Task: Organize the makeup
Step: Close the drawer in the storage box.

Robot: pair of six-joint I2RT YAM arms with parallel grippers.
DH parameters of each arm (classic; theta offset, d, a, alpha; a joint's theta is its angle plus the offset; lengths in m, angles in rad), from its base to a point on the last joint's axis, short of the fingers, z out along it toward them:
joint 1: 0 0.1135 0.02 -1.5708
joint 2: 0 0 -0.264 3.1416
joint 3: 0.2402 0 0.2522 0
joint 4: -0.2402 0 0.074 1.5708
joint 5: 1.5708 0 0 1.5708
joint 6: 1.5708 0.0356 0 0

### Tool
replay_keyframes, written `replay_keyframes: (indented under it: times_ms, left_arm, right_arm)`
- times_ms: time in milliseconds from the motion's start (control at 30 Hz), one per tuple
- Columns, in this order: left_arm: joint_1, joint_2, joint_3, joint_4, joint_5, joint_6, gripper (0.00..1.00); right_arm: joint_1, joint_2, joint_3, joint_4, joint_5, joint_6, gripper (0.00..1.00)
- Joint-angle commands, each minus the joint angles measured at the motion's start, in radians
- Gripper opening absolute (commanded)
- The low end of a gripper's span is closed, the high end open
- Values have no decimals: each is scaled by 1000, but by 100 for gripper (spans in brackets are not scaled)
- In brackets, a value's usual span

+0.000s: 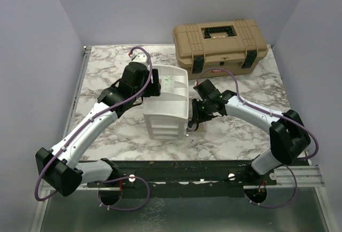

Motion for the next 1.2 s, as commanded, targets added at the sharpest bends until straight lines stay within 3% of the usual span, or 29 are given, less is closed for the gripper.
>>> replay_keyframes:
  times_ms: [0,200,367,600,767,933,1167]
  left_arm:
    - [2,13,5,-43,10,11,69]
    - [1,14,2,-41,15,10,69]
    - [1,6,-1,-42,18,8,69]
    - [1,-2,-6,-42,15,5,69]
    - [1,-6,-8,-42,17,5,69]
    - [1,-6,-10,-42,30,5,69]
    - [1,1,-9,-42,45,4,69]
  right_arm:
    - [7,-29,-17,69,-76,29,27]
    - [7,-4,-79,207,-127,132,28]
    - [7,-8,-79,194,-63,171,50]
    - [6,-142,-42,88,41,141,71]
    - [7,-237,-36,34,246,170,73]
    - [-1,-239,-70,-28,429,310,82]
    - [-55,-233,-173,38,364,464,75]
